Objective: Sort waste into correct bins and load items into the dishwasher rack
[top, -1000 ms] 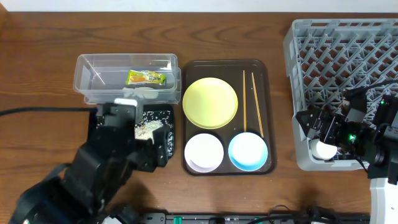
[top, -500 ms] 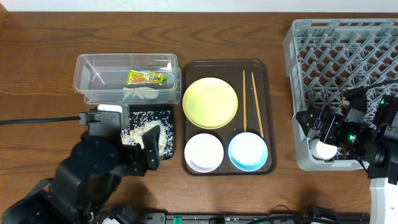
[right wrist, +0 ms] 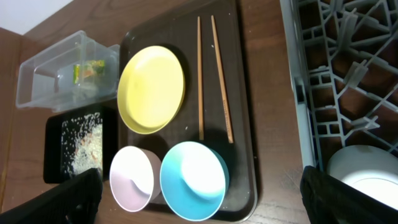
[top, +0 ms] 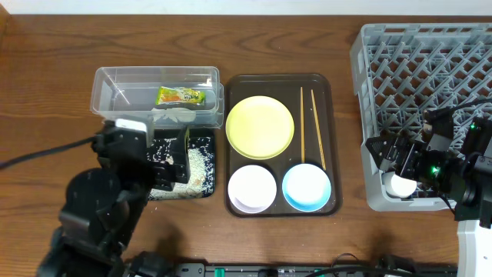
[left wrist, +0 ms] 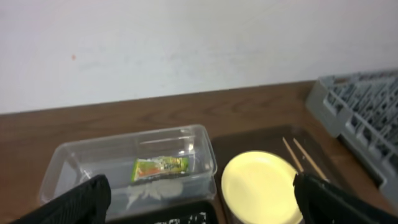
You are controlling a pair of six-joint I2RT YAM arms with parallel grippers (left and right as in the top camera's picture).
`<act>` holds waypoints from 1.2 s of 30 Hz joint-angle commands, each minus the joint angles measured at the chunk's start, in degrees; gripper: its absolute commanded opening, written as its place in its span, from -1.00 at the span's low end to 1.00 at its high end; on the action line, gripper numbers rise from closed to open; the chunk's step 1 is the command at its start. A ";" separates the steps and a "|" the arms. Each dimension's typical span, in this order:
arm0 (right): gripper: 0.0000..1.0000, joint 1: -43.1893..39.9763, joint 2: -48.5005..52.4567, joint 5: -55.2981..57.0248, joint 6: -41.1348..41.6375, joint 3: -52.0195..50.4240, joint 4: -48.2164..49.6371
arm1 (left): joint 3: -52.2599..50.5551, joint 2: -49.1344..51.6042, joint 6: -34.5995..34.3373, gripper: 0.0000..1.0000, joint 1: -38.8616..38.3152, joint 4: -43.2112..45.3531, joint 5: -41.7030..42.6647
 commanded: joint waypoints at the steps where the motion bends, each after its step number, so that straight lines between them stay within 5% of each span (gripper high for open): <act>1: 0.98 0.44 -0.15 -0.22 -0.17 0.57 0.11 | -7.58 -4.81 5.40 0.92 1.68 5.18 4.33; 15: 0.98 0.46 -0.15 -0.24 -0.17 0.57 0.11 | -36.46 -21.33 5.42 0.93 2.01 27.45 4.35; 36: 0.99 0.44 -0.15 -0.24 -0.17 0.57 0.11 | -53.27 -34.80 5.40 0.93 3.89 33.11 4.31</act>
